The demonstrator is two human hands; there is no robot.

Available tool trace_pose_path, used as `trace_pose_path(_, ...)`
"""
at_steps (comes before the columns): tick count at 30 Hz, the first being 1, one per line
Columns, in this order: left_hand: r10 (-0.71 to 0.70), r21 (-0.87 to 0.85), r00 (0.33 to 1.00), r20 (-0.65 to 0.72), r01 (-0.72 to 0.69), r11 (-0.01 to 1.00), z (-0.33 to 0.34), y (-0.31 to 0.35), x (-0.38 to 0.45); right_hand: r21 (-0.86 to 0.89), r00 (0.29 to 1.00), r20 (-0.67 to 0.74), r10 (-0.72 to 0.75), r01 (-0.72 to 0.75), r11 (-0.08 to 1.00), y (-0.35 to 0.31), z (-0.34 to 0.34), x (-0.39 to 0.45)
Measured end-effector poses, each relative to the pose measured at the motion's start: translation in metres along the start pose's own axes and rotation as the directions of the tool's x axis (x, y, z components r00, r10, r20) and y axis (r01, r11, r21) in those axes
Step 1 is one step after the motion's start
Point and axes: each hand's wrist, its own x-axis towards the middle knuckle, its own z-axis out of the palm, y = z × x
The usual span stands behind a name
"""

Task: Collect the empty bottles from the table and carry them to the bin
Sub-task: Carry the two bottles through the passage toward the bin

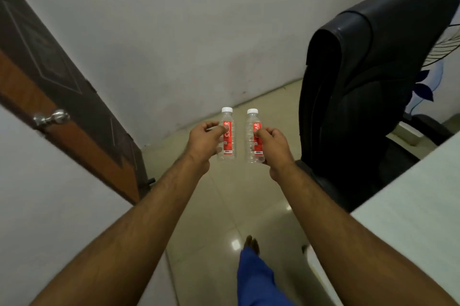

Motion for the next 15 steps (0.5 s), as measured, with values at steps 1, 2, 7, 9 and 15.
trace_pose_path(1,-0.010,0.000,1.000,0.011,0.010,1.000,0.005,0.006,0.030,0.021,1.000,-0.007,0.005,-0.005,1.000,-0.006,0.007,0.031)
trace_pose_path(2,-0.022,0.008,1.000,0.014,0.022,1.000,0.012,0.012,0.062,0.037,1.000,-0.017,0.017,-0.016,0.999,-0.010,0.015,0.064)
trace_pose_path(7,-0.068,0.034,0.997,0.041,0.067,0.997,0.042,0.045,0.184,0.072,0.996,-0.080,0.048,-0.042,0.996,-0.040,0.045,0.188)
trace_pose_path(9,-0.061,0.024,0.997,0.046,0.059,0.998,0.052,0.060,0.234,0.071,0.994,-0.095,0.049,-0.042,0.997,-0.057,0.059,0.235)
trace_pose_path(15,-0.061,0.032,0.993,0.103,0.058,0.998,0.090,0.087,0.381,0.087,0.982,-0.187,-0.026,0.043,0.995,-0.094,0.088,0.373)
